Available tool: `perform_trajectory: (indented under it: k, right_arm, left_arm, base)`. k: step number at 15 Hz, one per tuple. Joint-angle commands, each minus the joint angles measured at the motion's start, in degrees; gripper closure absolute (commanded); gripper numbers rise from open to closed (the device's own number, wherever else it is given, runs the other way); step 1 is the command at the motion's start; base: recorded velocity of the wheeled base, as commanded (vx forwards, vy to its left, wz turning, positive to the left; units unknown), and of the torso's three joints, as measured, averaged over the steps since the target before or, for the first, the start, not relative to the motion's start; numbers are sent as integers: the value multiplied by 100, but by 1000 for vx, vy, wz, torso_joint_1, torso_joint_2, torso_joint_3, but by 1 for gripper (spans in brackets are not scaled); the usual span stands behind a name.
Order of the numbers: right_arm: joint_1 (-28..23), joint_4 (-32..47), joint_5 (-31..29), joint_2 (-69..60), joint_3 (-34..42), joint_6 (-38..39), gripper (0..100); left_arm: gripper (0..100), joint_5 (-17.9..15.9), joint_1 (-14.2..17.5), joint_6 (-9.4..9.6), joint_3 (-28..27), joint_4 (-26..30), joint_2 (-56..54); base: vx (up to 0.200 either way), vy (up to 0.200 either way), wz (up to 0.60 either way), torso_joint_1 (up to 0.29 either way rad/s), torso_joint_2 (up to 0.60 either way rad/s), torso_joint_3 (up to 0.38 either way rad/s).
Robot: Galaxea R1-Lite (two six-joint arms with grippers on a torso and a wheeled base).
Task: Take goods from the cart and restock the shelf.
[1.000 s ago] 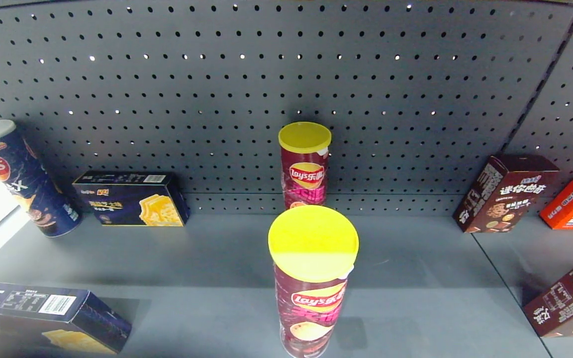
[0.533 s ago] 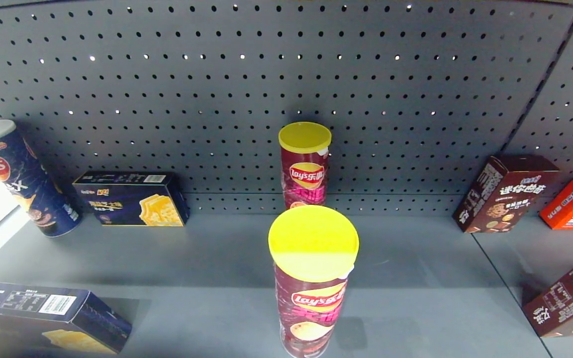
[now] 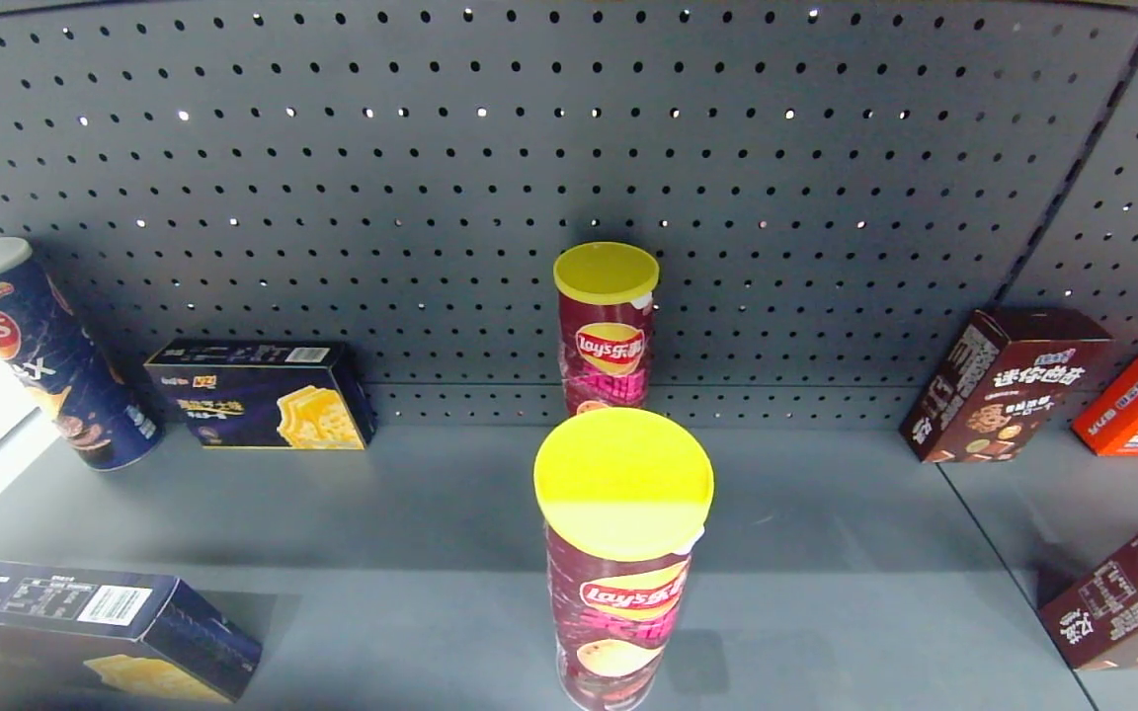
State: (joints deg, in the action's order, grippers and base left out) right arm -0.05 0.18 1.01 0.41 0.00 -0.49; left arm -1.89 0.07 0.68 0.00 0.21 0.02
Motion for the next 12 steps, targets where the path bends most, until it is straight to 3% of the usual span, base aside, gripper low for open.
perform_trajectory:
  k: [1,12]
  right_arm:
    - [5,-1,4,-6,0,-4,0]
    - [5,-1,13,-6,0,14,0]
  left_arm:
    - [0,-4,1,2,0,6,6]
    - [0,13,1,-24,0,-3,6]
  base:
    - [0,0,0,0,0,0]
    - [0,0,0,0,0,0]
